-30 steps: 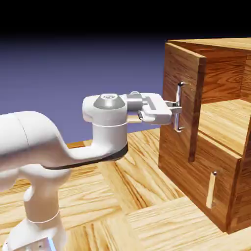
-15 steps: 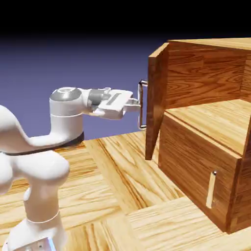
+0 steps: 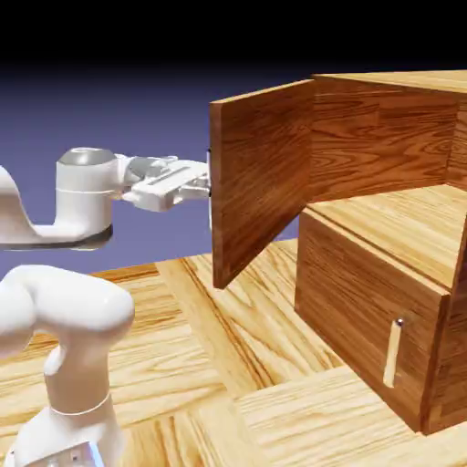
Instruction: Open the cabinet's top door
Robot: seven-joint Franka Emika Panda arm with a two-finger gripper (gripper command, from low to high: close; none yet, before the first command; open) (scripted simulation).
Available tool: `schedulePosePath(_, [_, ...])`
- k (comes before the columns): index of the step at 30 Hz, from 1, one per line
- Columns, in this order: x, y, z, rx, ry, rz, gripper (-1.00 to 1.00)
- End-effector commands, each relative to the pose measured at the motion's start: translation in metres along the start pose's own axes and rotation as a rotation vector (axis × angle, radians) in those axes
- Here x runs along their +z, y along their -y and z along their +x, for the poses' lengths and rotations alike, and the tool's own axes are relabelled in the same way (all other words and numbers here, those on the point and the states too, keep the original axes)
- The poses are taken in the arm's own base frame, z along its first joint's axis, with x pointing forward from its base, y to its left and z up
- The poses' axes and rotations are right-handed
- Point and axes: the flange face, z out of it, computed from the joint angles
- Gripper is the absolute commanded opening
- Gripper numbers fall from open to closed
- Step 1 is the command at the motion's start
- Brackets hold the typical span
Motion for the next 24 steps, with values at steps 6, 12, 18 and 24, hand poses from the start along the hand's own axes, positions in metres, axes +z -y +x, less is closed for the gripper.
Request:
schedulePosePath(6, [-0.052,-0.015,0.015,0.000,0.085,0.085,-1.00])
schedulePosePath(12, [-0.102,-0.034,0.035,0.000,0.173,0.173,-1.00])
schedulePosePath(18, [-0.147,-0.057,0.058,0.000,0.258,0.258,-1.00])
schedulePosePath(24, [-0.181,-0.079,0.079,0.000,0.328,0.328,-1.00])
